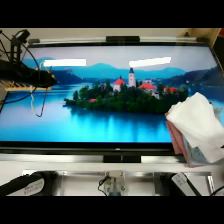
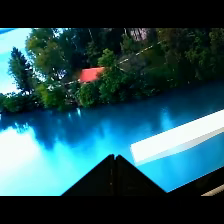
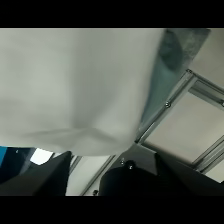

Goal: Fold the shirts.

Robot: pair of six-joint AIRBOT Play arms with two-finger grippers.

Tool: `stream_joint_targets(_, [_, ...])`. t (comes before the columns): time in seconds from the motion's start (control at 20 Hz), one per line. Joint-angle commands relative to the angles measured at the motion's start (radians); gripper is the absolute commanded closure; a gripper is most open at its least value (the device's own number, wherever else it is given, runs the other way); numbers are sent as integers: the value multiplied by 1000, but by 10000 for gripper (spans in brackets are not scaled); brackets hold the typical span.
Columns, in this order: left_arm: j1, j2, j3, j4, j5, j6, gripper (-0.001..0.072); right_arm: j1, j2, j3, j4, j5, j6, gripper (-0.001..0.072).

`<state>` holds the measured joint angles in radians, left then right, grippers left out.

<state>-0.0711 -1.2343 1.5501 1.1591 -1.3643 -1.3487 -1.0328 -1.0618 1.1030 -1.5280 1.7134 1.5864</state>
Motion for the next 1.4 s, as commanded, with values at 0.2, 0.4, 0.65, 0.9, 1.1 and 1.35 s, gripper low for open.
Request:
stream_joint_targets(0.2, [-46,-12,0,138,20,-11,678,115,15,242,43,-163,-101,59])
stream_joint_targets(0.4, [-258,-79,0,606,-100,-195,675,559,35,285,56,-291,-82,59])
stream_joint_targets(0.65, [-314,-166,-57,514,-193,-241,25,967,-135,265,146,-241,60,57])
stream_joint_targets(0.9, [-314,-13,-287,497,32,-411,129,1125,-269,265,153,-206,63,57])
stream_joint_targets(1.1, [-314,-18,-313,497,11,-411,130,1194,-272,265,143,-253,55,57])
stream_joint_targets(1.35, [-314,-23,-313,497,12,-411,129,1203,-272,265,153,-252,55,58])
